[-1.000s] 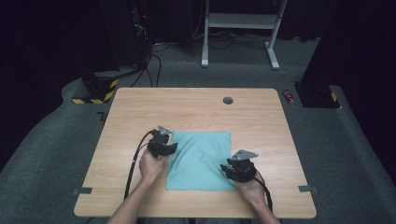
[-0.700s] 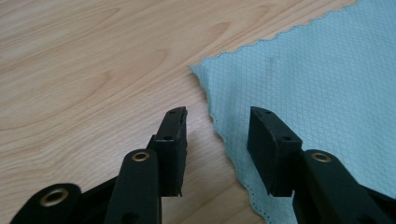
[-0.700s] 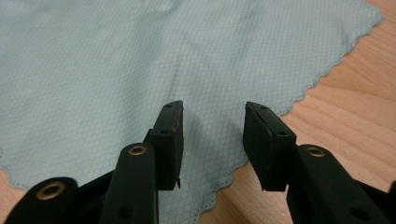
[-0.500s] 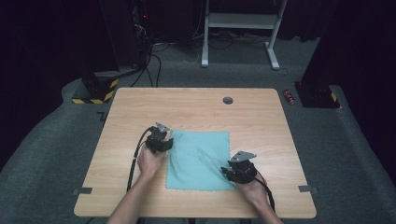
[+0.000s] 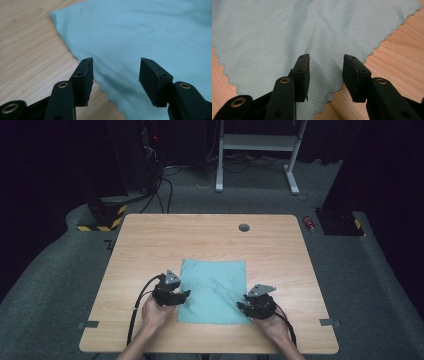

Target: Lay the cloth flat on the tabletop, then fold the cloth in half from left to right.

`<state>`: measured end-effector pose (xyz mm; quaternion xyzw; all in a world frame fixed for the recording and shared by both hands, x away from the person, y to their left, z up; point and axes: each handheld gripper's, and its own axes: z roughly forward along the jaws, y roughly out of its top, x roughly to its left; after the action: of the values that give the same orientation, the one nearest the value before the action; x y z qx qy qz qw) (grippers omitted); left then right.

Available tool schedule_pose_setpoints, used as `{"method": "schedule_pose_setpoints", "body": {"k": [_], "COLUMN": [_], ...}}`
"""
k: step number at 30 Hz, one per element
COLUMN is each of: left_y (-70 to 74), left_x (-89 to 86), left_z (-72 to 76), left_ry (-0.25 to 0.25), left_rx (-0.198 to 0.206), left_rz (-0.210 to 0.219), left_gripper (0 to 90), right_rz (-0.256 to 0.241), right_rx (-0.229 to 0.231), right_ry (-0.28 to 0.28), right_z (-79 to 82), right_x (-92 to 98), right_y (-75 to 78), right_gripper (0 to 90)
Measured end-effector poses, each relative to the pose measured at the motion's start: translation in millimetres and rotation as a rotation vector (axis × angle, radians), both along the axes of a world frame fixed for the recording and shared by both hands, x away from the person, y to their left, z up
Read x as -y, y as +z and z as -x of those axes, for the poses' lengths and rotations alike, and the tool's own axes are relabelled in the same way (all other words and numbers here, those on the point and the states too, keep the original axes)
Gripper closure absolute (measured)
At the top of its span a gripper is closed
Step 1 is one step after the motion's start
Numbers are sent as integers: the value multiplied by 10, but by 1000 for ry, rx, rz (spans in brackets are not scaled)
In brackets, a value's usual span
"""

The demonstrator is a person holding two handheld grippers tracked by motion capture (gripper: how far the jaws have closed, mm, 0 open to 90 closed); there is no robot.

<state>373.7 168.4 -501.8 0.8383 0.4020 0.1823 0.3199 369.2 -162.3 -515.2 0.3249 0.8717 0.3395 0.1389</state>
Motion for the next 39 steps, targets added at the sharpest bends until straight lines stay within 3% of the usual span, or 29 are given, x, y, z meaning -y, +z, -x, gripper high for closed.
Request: {"method": "schedule_pose_setpoints", "body": {"k": [4, 8, 12, 15, 17, 22, 24, 27, 33, 34, 36, 39], "left_y": [-75, -89, -93, -77, -80, 2, 28, 42, 28, 15, 6, -1], "left_x": [16, -36, -85, -143, -168, -292, -315, -338, -333, -338, -352, -342], "left_z": [64, 76, 92, 98, 105, 34, -19, -121, -304, -345, -384, -464], "left_ry": [-17, -9, 6, 3, 11, 54, 63, 92, 140, 165, 178, 193], "left_rx": [-20, -27, -62, -78, -90, -88, -89, -87, -93, -71, -78, -84], "left_rz": [-47, -36, -4, -18, 2, 137, 168, 195, 217, 242, 252, 223], "left_gripper": [457, 464, 466, 447, 431, 431, 436, 438, 437, 430, 427, 426], "right_rz": [-1, 2, -8, -41, -72, -114, -134, -133, -139, -138, -135, -135], "right_rx": [-3, -2, -13, 2, 16, 42, 38, 28, 10, 15, 17, 25], "right_ry": [-6, -11, -28, -41, -32, 18, 36, 63, 54, 58, 59, 67], "right_z": [-6, -2, -9, 15, 31, 79, 98, 120, 83, 84, 89, 98], "right_x": [35, 30, 22, -20, -74, -279, -378, -574, -658, -688, -706, -751], "right_y": [1, 3, 10, 45, 67, 74, 71, 76, 40, 38, 37, 30], "right_gripper": [569, 569, 553, 539, 525, 530, 528, 518, 519, 509, 505, 500]}}
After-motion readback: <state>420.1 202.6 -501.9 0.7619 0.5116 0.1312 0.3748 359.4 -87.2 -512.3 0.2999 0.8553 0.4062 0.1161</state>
